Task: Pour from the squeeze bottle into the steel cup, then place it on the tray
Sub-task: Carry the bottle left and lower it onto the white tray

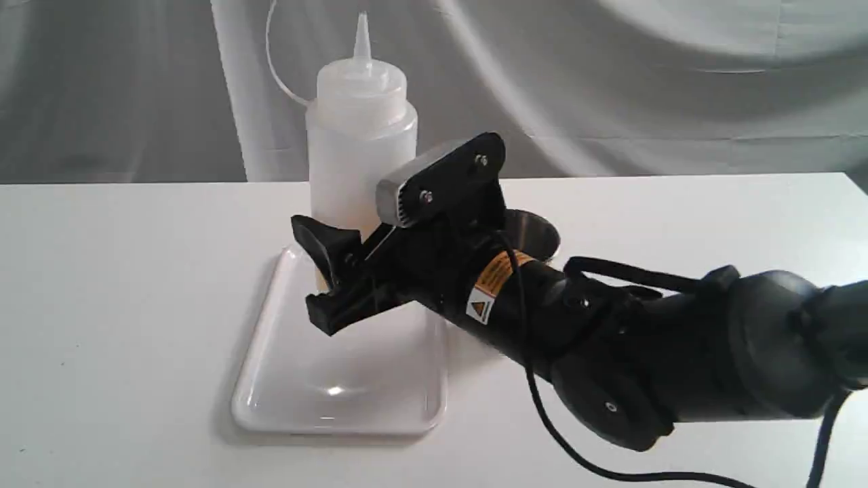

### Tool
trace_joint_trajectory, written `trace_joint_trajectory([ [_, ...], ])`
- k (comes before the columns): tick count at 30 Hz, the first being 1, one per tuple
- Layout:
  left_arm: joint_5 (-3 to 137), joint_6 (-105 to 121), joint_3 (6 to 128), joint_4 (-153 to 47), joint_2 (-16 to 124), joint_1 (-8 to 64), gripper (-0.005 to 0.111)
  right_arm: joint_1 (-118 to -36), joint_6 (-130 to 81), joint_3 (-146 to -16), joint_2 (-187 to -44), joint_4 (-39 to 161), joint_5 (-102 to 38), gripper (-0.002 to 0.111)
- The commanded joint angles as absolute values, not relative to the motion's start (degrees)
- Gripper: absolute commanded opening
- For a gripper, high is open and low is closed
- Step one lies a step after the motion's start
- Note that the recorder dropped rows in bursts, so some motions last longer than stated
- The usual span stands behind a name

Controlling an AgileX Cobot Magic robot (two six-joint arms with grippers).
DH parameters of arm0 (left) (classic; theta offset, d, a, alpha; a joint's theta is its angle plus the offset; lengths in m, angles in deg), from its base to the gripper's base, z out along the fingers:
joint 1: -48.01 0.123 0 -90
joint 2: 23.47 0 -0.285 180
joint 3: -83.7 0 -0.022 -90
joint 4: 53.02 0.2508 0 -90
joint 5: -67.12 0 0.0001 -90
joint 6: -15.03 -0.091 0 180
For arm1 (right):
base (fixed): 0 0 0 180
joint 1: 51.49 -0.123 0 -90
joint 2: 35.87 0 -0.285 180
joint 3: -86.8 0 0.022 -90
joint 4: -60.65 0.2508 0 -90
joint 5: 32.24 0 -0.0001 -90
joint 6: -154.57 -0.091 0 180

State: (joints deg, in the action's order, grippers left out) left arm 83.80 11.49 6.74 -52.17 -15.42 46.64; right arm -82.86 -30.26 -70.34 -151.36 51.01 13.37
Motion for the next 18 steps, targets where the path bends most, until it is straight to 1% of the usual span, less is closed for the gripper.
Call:
trace_joint_trajectory([
  [1,83.39,11.54,6.48,-52.02,-15.68,46.36,0.008,-82.91,-29.47,-70.77,-152.11,51.14,17.43,0.0],
  [8,83.39,11.54,6.48,-52.02,-15.68,46.36,0.008,-82.91,-29.47,-70.77,-154.21,43.15,20.77,0.0],
  [18,83.39,11.54,6.48,-52.02,-15.68,46.36,0.008,-82.91,-29.3,-73.66,-159.18,43.06,19.95,0.0],
])
